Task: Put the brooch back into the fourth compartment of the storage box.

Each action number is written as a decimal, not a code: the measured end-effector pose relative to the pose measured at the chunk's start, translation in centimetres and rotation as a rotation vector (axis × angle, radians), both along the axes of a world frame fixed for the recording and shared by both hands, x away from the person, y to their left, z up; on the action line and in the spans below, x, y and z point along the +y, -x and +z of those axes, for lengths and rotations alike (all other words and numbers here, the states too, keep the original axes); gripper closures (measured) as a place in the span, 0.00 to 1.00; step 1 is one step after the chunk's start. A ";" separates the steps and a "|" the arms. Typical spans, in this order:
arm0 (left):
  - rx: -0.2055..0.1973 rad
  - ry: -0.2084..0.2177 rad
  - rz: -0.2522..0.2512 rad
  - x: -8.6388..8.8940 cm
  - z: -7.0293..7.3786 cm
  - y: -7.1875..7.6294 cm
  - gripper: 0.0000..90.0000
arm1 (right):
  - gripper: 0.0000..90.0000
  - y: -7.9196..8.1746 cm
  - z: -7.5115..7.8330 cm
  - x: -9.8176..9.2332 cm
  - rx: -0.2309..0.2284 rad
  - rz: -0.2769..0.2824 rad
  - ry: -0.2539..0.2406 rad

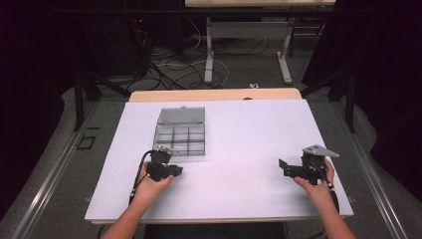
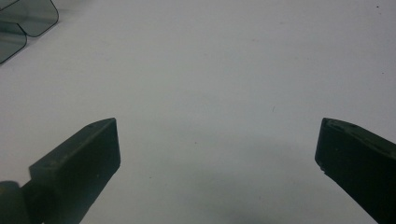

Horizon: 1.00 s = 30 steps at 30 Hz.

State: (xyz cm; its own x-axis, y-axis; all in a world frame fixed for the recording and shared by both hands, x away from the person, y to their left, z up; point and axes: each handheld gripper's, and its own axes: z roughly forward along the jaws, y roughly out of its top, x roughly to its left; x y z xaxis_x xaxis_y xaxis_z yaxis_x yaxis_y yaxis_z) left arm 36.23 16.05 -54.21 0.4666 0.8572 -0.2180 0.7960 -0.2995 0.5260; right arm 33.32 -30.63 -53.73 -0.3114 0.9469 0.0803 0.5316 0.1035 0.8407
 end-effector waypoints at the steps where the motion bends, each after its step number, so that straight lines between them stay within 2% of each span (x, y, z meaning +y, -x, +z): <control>1: 0.001 0.002 0.005 0.0 0.0 0.0 0.80 | 0.00 0.0 0.0 0.1 0.003 -0.005 -0.005; 19: -0.003 0.011 0.010 0.3 0.3 0.0 0.80 | 0.00 0.0 0.0 0.0 0.005 -0.003 0.002; 24: -0.005 0.020 0.028 0.2 0.5 0.1 0.80 | 0.00 0.0 0.0 0.0 0.003 -0.004 0.000; 25: -0.005 0.015 0.017 0.4 0.6 0.1 0.80 | 0.00 0.0 0.0 0.0 0.001 -0.004 -0.004; 30: -0.003 0.020 0.020 0.5 0.8 0.1 0.80 | 0.00 0.0 0.0 0.0 0.005 -0.007 -0.003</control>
State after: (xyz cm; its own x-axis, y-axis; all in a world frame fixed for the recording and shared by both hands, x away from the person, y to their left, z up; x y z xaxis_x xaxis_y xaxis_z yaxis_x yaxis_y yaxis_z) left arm 36.13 16.56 -53.37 0.4500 0.8618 -0.2340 0.8003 -0.2729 0.5340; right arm 33.30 -30.58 -53.71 -0.3047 0.9487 0.0846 0.5366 0.0977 0.8382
